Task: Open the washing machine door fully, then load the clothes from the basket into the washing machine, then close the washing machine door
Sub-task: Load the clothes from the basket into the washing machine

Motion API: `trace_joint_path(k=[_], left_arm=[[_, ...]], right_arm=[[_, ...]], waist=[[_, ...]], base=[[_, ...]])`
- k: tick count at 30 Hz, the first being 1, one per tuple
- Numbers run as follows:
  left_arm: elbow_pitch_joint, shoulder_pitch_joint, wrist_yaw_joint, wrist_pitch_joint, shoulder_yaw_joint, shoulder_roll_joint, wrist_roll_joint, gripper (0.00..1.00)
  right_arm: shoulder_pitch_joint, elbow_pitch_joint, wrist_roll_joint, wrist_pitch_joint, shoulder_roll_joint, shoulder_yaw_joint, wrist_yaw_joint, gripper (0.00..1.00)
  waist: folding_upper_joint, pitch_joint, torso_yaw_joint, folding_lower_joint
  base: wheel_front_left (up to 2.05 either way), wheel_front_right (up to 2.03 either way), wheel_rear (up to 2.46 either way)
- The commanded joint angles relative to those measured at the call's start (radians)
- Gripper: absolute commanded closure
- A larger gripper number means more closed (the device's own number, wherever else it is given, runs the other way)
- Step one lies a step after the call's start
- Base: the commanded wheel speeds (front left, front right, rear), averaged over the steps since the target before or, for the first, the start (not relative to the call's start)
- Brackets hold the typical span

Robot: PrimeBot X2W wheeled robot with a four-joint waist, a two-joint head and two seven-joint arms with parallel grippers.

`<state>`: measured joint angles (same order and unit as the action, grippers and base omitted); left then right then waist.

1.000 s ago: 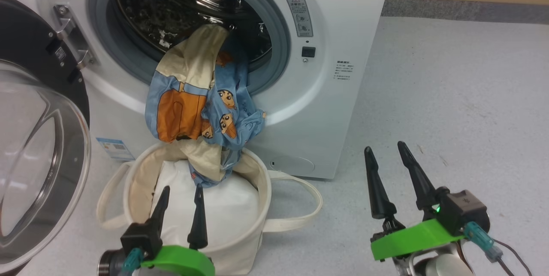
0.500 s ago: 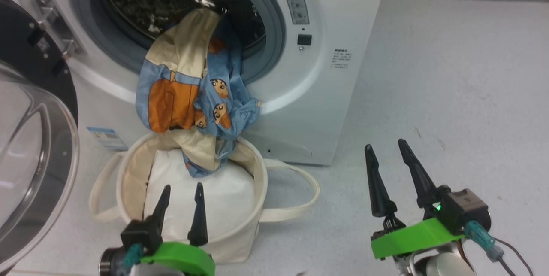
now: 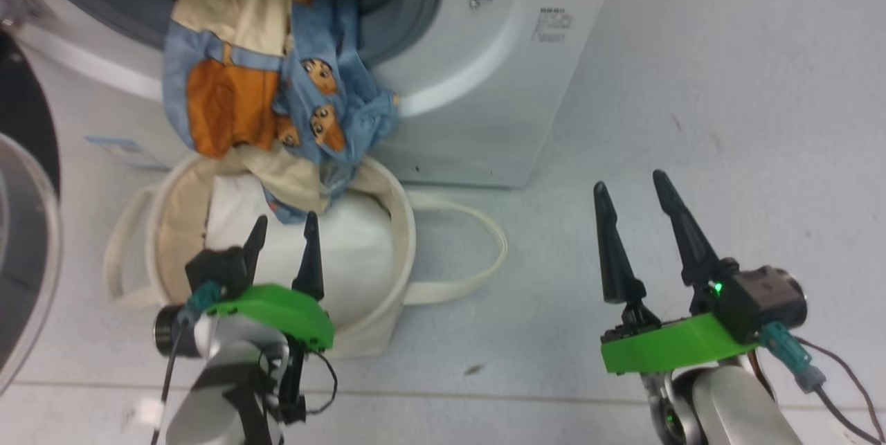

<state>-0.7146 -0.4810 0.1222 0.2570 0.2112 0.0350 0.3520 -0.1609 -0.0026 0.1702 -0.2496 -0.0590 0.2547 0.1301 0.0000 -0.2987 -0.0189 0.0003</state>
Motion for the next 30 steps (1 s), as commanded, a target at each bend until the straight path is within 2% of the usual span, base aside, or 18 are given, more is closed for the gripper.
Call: trace_joint_path(k=[1, 12, 19, 30], left_arm=[[-0.036, -0.062, -0.011, 0.005, -0.017, 0.015, 0.01, 0.0], [-0.324, -0.345, -0.02, 0.005, 0.011, 0.015, 0.065, 0.0], [-0.494, -0.487, 0.004, 0.005, -0.024, 0.023, 0.098, 0.0], [-0.565, -0.614, 0.028, -0.011, -0.024, 0.067, 0.099, 0.0]], right_arm=[[-0.027, -0.041, -0.013, -0.012, 0.009, 0.018, 0.001, 0.0], [-0.089, -0.075, -0.042, -0.012, 0.008, 0.02, 0.001, 0.0], [-0.112, -0.097, -0.049, -0.012, 0.005, 0.025, 0.001, 0.0], [-0.142, -0.119, -0.052, -0.012, 0.006, 0.05, 0.001, 0.0]], waist=[[0.0, -0.076, -0.021, -0.0003], [0.0, -0.248, -0.053, -0.0003], [0.0, -0.333, -0.081, -0.0003], [0.0, -0.439, -0.124, -0.0003]], base=[[0.0, 0.0, 0.0], [0.0, 0.0, 0.0], [0.0, 0.0, 0.0], [0.0, 0.0, 0.0]])
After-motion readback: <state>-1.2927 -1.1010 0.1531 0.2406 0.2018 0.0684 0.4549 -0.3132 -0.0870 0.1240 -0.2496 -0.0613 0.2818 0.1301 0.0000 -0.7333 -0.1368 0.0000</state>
